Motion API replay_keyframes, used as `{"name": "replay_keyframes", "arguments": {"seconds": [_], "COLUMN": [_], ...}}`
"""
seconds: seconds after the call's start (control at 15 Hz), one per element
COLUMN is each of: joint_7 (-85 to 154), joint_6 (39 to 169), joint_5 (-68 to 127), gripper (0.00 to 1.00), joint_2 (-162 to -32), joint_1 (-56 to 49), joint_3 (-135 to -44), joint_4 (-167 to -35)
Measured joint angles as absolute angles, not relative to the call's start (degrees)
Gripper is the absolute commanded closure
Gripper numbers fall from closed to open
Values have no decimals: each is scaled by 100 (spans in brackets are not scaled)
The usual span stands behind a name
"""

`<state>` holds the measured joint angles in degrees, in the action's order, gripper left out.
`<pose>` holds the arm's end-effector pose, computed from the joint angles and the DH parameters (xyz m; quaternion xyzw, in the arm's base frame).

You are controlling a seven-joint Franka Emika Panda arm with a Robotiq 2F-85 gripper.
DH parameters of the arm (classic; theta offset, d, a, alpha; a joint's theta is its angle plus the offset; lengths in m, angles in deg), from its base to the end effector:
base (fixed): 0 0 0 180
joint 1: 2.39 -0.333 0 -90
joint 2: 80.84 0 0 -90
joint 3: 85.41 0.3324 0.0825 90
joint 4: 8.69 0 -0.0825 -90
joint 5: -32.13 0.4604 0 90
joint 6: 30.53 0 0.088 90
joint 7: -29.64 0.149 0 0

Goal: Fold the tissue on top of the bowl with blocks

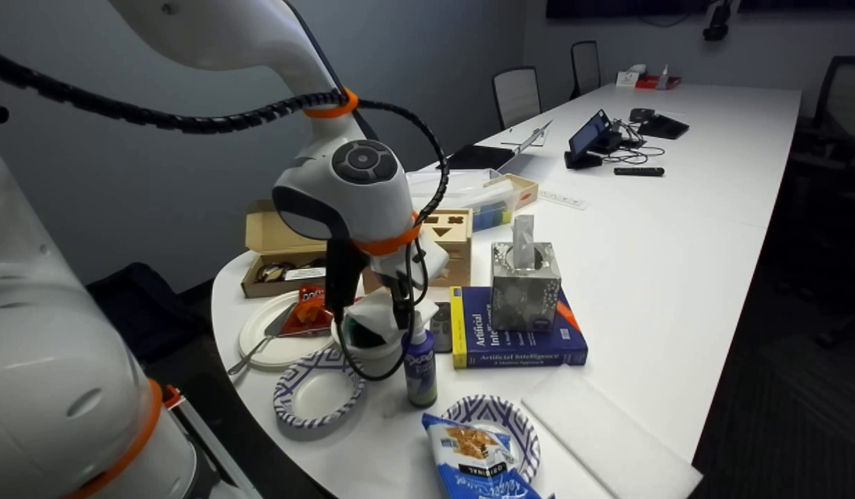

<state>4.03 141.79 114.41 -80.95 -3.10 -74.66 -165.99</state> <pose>0.4109 0.0153 0.1281 -0.9099 0.3648 -0.1180 0.1586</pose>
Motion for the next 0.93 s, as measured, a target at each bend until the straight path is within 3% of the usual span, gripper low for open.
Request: {"name": "replay_keyframes", "arguments": {"seconds": [0.93], "joint_7": [282], "joint_6": [14259], "joint_5": [11440], "gripper": [0], "joint_2": [-8048], "joint_1": [-317], "joint_3": [-7400], "joint_4": [-16580]}}
